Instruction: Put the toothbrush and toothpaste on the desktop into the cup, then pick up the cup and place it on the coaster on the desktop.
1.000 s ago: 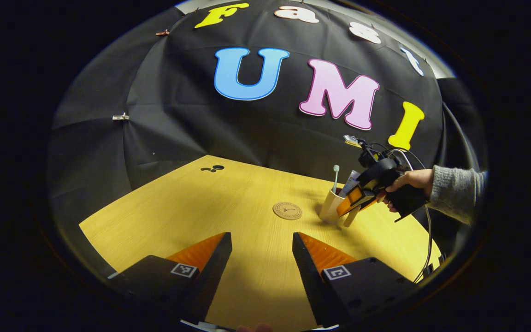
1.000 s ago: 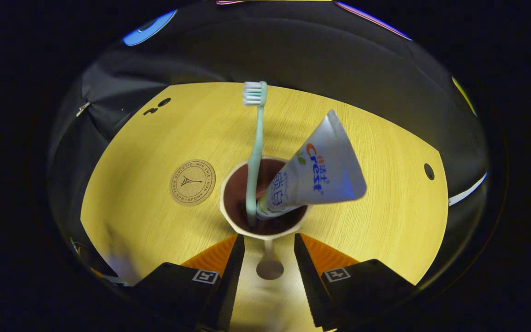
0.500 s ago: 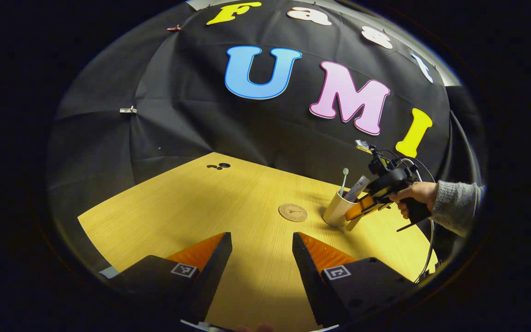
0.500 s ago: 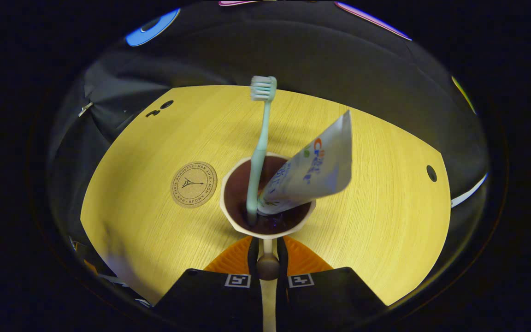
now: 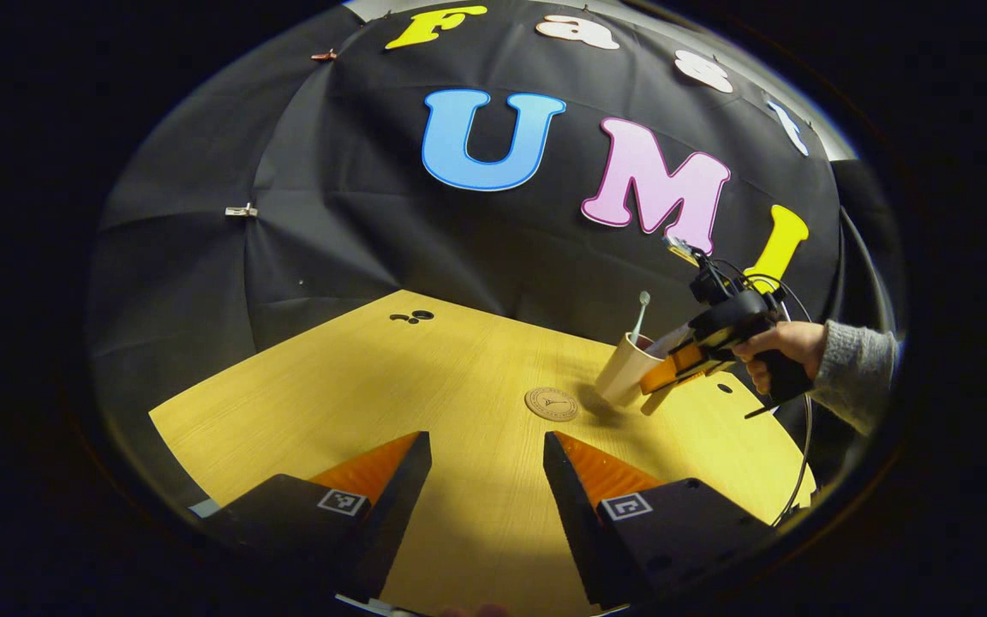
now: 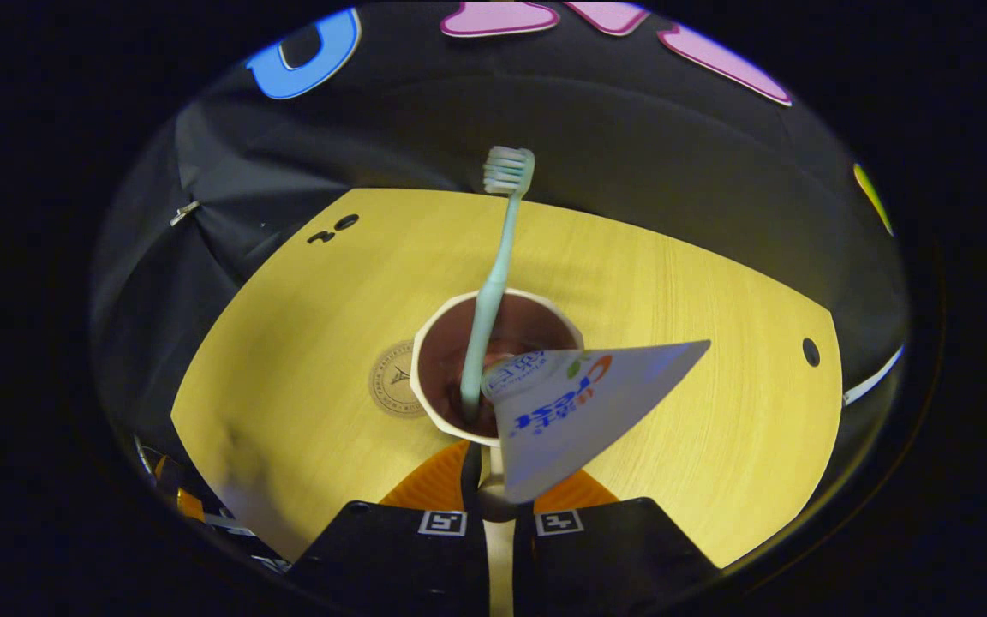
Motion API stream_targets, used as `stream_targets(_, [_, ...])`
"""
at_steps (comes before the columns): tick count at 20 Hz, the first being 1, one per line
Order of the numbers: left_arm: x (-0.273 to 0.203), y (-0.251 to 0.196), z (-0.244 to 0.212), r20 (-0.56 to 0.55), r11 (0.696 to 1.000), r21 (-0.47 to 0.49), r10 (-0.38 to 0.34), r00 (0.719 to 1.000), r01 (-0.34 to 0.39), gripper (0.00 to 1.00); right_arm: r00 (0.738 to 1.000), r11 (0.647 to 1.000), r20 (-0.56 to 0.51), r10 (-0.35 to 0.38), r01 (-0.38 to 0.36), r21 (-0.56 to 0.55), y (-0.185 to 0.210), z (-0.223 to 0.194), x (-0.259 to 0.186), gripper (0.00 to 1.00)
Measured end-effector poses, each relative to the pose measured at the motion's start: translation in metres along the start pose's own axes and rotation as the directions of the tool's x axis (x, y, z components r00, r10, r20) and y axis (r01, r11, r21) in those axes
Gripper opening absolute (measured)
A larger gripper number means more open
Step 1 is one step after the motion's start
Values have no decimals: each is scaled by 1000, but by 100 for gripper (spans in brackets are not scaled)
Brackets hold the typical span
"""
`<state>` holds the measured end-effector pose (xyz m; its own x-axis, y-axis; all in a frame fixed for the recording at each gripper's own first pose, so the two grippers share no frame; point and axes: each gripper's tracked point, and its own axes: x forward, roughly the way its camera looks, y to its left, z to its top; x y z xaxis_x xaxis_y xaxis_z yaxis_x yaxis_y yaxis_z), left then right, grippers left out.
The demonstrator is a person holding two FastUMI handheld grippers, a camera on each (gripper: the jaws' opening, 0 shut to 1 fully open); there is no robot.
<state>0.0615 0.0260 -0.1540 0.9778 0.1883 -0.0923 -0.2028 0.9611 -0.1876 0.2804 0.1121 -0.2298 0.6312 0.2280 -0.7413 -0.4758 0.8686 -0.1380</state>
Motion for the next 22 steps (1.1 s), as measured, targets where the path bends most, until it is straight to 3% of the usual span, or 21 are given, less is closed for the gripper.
stream_targets(6, [-4,20,3,4,999,-29,24,1000,-24,84,998,996,-38,49,-52,-75,55,7,26,14])
stream_targets(10, [-6,34,-1,-4,998,-42,43,999,-43,84,997,992,-73,41,-49,-119,76,4,47,14])
stream_targets(17, [-4,47,-3,-16,995,-73,63,998,-64,84,994,987,-110,14,-32,-157,82,-3,64,14])
stream_targets(19, [0,50,-2,-18,995,-69,66,998,-67,84,995,986,-97,6,-22,-163,82,-1,63,26])
stream_targets(21, [3,51,1,-18,996,-65,66,998,-67,84,996,988,-90,-2,-12,-153,81,2,56,32])
stream_targets(22, [3,51,3,-16,996,-64,64,998,-65,84,996,989,-87,-4,-9,-149,82,4,56,29])
